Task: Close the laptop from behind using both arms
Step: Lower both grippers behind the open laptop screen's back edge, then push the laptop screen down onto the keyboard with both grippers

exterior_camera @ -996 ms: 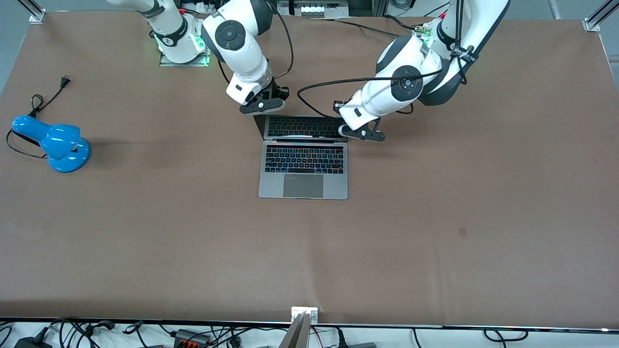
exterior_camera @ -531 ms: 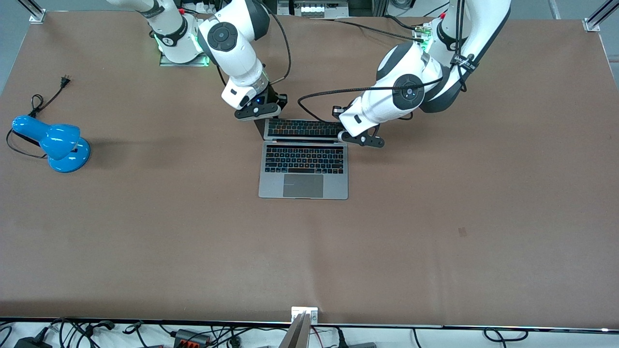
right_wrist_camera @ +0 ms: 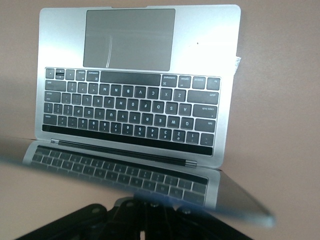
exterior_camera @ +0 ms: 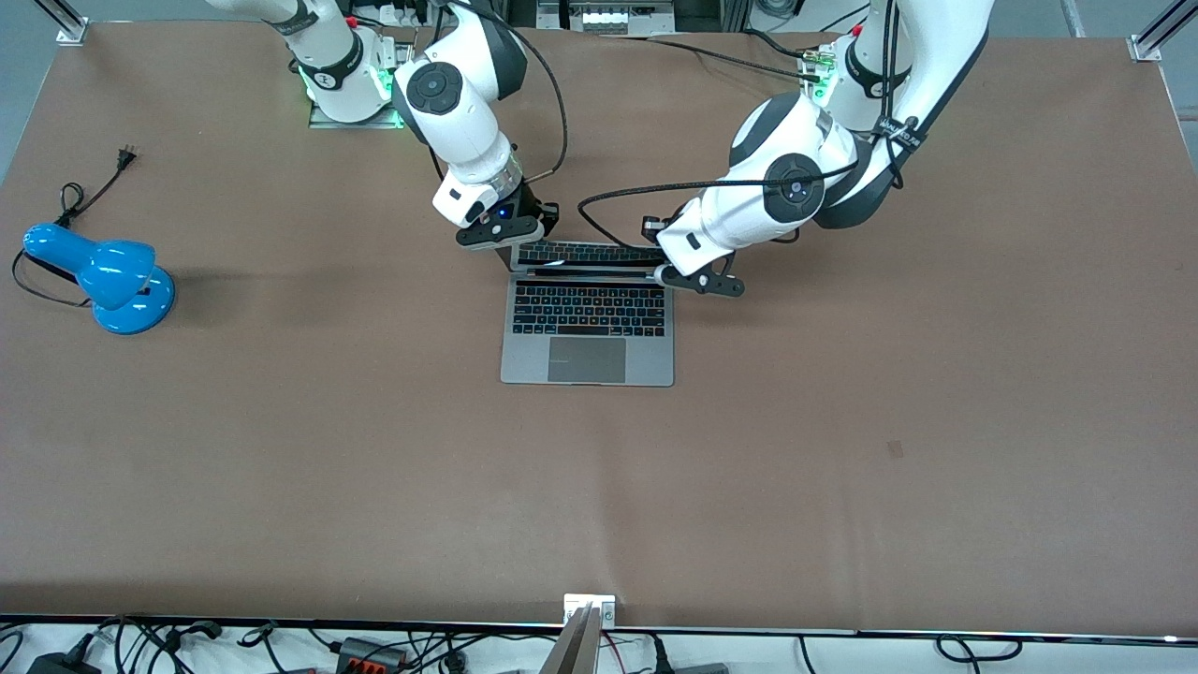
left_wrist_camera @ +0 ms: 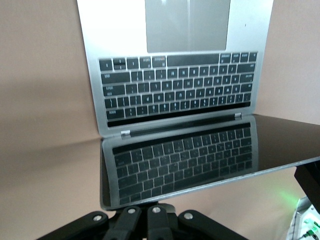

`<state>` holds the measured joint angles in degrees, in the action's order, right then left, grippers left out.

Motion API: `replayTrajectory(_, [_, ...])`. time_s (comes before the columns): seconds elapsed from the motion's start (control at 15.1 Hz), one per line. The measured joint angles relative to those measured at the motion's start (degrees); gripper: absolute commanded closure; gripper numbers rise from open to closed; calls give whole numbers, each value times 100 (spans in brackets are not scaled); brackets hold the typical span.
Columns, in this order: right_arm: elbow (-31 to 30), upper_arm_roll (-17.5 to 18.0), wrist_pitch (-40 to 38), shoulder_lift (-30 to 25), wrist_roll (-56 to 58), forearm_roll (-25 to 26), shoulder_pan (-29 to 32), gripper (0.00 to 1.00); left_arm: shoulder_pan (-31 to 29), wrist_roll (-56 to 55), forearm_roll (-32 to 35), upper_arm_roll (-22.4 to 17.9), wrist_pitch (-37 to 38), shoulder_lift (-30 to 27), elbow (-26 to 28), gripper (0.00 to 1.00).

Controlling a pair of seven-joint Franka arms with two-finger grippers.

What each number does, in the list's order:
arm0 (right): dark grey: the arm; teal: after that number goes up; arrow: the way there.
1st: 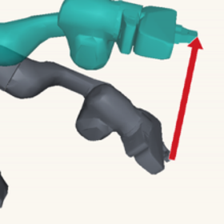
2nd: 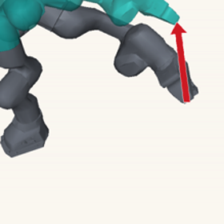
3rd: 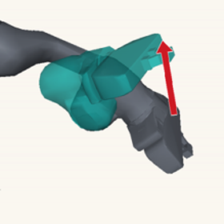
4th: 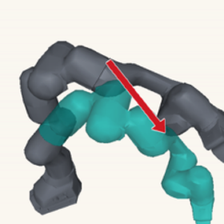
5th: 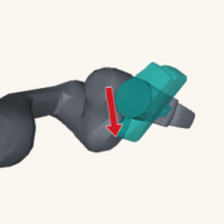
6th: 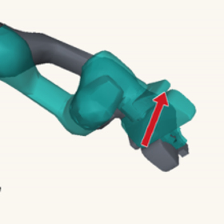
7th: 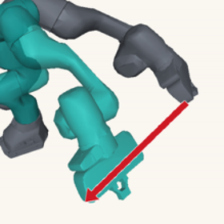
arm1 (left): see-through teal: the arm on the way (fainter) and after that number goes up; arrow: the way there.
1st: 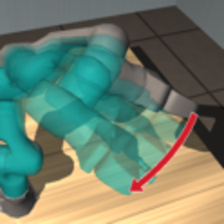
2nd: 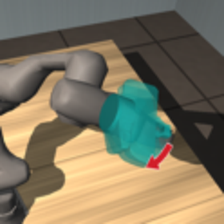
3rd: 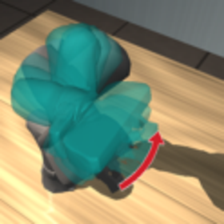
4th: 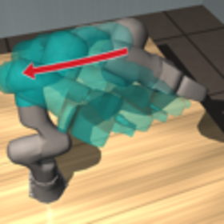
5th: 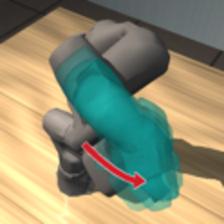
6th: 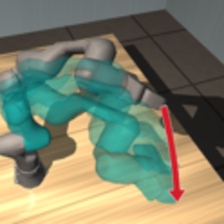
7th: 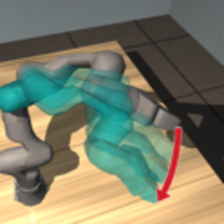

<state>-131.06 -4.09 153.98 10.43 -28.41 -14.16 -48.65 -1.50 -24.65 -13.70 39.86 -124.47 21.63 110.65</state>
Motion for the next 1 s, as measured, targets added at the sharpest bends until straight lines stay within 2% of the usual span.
replayTrajectory(0.4, [1,-2,403,117,3,0,54,100,5,-100,307,-7,-171,732,-156,100])
replayTrajectory(1.0, [27,-5,1217,465,3,0,112,100,5,-215,531,-42,-172,1180,-598,100])
